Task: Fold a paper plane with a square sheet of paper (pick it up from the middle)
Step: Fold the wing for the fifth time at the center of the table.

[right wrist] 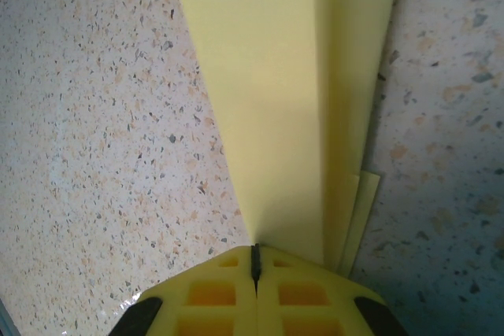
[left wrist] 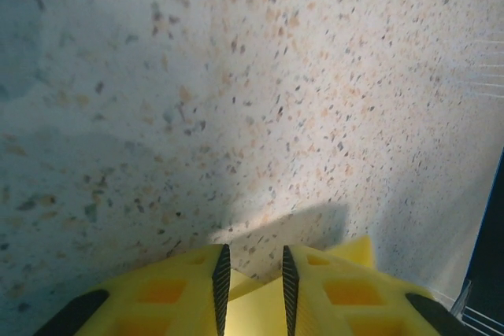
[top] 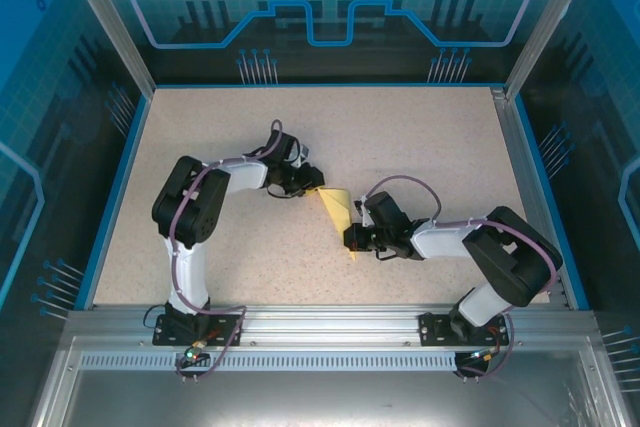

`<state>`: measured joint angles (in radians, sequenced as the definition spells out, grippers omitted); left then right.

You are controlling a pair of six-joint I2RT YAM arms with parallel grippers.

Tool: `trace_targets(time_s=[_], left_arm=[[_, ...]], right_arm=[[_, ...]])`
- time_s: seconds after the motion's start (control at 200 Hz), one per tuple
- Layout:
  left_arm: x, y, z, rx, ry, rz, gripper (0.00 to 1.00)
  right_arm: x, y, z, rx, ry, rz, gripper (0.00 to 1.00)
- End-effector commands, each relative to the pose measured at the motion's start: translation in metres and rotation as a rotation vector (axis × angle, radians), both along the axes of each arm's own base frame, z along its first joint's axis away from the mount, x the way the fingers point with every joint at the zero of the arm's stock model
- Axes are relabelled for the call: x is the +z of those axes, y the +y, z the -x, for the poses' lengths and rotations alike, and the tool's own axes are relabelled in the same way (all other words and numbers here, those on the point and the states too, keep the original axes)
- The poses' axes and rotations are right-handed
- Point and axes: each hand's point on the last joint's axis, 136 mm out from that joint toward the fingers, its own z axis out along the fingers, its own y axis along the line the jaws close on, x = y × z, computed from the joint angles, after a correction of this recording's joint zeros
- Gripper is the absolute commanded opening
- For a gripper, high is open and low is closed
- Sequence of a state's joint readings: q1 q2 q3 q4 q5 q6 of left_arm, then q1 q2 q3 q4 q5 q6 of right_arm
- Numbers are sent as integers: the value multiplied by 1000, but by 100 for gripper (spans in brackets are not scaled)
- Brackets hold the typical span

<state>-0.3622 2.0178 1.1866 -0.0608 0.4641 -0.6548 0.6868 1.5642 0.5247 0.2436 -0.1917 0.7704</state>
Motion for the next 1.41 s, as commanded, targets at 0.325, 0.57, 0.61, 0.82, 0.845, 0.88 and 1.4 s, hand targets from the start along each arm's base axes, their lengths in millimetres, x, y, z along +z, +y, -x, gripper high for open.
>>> trace_targets(time_s=[0.325, 0.57, 0.61, 0.82, 0.845, 0.88, 1.4], left_arm=[[57, -24, 37, -29, -92, 56, 29], [43, -65, 71, -132, -52, 93, 29], [38, -67, 72, -138, -42, 92, 29], [11, -68, 68, -135, -16, 64, 29], [7, -68, 68, -135, -11, 55, 29], [4, -68, 67, -136, -3, 49, 29], [-31, -53, 73, -122, 67, -53, 26]], right_arm=[[-28, -13, 25, 18, 144, 109, 3], [-29, -15, 26, 15, 145, 112, 4], [-30, -15, 27, 13, 145, 115, 4], [-29, -15, 27, 16, 145, 114, 4], [-29, -15, 27, 17, 145, 113, 4], [-28, -14, 26, 19, 144, 112, 4], [21, 13, 8, 65, 66, -9, 7]])
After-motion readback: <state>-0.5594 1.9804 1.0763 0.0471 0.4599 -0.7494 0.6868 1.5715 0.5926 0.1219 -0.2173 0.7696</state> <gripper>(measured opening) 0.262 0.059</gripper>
